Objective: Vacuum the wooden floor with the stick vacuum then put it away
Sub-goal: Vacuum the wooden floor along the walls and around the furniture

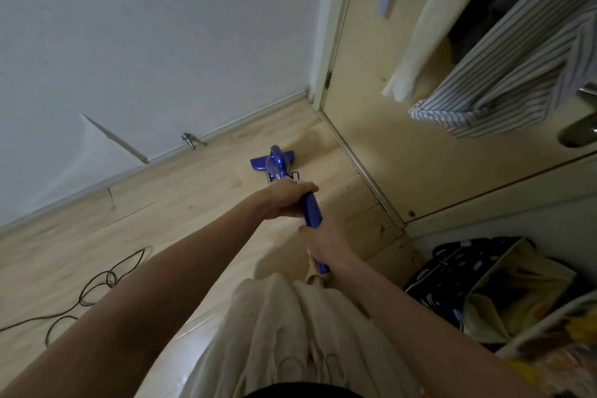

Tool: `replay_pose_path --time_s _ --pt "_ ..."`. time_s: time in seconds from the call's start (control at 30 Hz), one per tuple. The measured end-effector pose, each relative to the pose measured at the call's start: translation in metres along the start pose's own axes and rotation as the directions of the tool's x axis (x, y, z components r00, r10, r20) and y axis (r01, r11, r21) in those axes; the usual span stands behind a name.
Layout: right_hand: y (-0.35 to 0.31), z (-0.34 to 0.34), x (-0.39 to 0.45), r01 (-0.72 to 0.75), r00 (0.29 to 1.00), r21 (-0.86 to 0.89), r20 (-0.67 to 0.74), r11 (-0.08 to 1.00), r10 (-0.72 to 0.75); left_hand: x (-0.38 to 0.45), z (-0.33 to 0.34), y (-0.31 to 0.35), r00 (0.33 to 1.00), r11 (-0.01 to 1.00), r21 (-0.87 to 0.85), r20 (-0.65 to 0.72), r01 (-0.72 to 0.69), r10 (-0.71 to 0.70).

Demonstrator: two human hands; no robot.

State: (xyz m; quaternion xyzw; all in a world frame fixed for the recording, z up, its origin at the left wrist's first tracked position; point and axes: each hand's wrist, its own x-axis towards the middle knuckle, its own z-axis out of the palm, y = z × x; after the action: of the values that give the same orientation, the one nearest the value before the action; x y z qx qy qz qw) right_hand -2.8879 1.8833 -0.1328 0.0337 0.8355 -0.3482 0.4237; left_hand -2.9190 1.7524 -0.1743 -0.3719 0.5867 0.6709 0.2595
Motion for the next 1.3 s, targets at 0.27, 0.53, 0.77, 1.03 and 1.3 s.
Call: replay_pose_path --time_s 0.27,0.53,0.77,1.03,1.3 --pt "-0.028 -0.03 0.062 0.025 0.999 -0.12 0.028 0.992 -0.022 0.042 -0.014 0.04 0.999 1.0 -0.02 -0.032 -0.001 0.001" --pt "-0.082 -0.085 0.138 0.078 0.994 -0.233 0.086 0.969 -0.059 0.101 -0.021 0.109 0.991 0.999 -0.01 -0.129 -0.037 0.035" --pt "-0.13 -0.162 0.191 0.105 0.992 -0.397 0.107 0.912 -0.068 0.144 -0.004 0.175 0.989 0.993 -0.086 -0.137 -0.076 0.063" --pt "-0.15 -0.207 0.203 0.099 0.994 -0.466 0.086 0.879 -0.067 0.165 0.014 0.217 0.994 0.983 -0.181 -0.112 -0.032 0.012" --pt "-0.133 -0.24 0.169 0.017 0.999 -0.51 -0.035 0.86 -0.04 0.152 0.059 0.229 0.999 0.994 -0.1 -0.027 -0.04 0.038"
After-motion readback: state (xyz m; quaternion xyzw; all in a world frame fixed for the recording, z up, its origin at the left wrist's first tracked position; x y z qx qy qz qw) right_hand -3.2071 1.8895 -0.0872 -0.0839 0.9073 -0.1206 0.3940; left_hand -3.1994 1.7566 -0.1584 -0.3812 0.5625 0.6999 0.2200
